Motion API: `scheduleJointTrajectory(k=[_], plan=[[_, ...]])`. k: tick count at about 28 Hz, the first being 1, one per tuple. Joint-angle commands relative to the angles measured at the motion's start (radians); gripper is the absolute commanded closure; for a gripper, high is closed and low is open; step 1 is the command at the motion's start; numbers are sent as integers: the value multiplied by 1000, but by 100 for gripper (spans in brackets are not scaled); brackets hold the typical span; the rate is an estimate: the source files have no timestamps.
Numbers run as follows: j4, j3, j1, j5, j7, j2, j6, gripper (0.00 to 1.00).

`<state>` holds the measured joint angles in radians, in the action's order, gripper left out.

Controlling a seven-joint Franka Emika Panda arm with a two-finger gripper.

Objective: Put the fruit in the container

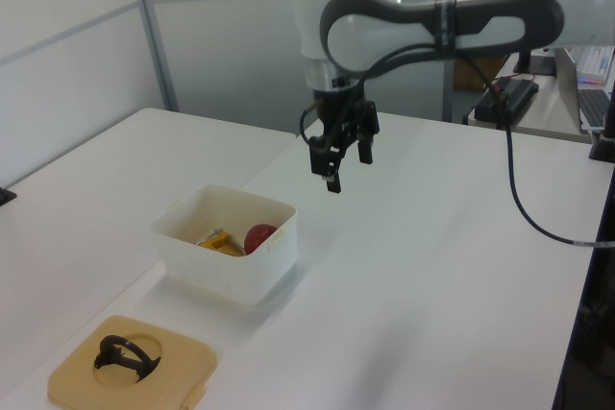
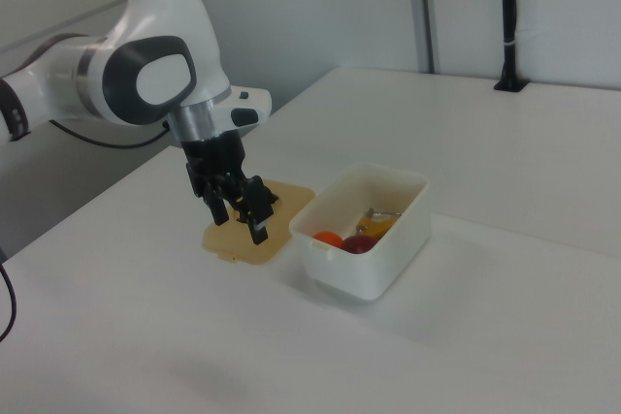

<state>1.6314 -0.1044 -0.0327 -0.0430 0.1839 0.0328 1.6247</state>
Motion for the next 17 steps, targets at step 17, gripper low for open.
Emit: scheduleJointTrajectory(k=[17], plan=[[44,34,-19,46,-109,-50,78,0]])
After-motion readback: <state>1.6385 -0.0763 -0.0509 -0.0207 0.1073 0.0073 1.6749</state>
